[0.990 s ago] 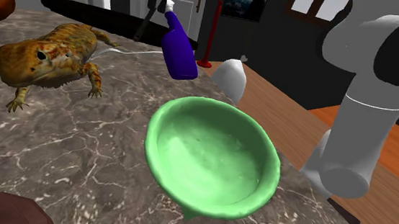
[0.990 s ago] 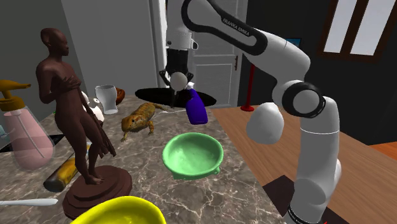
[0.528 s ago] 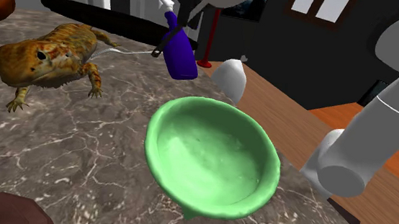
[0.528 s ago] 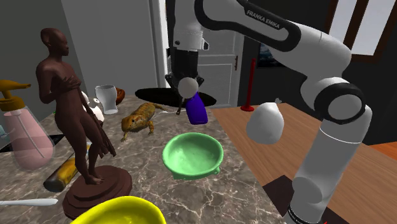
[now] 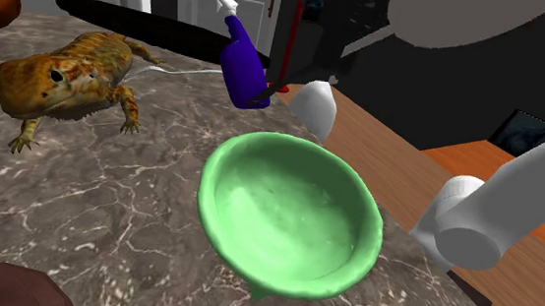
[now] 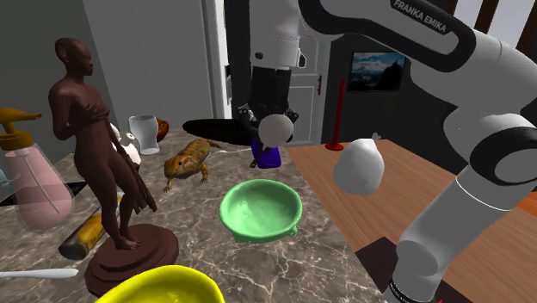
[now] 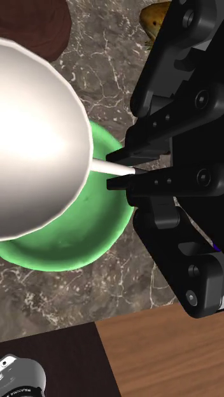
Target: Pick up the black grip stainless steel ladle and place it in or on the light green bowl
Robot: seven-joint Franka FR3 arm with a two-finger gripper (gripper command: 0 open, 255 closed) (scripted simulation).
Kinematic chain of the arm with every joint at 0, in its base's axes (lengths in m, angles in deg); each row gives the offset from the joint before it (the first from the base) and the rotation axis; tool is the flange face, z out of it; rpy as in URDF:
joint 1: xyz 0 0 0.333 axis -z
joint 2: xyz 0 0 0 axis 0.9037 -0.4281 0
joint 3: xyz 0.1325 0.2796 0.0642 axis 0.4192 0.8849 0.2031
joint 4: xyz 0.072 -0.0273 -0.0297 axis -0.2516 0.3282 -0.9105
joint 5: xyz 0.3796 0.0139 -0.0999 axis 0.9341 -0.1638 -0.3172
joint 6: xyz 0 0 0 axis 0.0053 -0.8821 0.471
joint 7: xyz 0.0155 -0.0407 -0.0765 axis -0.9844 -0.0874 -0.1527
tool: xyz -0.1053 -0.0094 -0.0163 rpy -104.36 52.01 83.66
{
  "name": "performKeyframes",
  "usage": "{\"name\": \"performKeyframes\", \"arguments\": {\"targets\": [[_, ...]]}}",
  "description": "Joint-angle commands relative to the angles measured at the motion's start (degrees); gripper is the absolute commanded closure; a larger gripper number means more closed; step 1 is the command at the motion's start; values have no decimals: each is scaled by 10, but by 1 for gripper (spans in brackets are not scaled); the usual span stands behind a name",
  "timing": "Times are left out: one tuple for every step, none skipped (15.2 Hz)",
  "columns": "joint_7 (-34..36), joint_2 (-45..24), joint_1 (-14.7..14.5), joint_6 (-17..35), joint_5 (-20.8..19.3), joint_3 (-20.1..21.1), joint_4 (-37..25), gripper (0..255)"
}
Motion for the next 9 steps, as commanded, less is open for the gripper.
{"name": "performKeyframes", "arguments": {"targets": [[5,19,-5,6,12,-1,21,255],[1,27,-7,14,15,-4,36,255],[-3,33,-8,22,18,-7,50,255],[-6,40,-9,30,21,-9,64,255],[-10,46,-10,37,24,-11,77,255],[-13,52,-11,45,27,-13,91,255],[-16,58,-13,53,29,-15,104,255],[-19,64,-14,60,32,-17,116,255],[-22,69,-15,67,34,-18,129,255]]}}
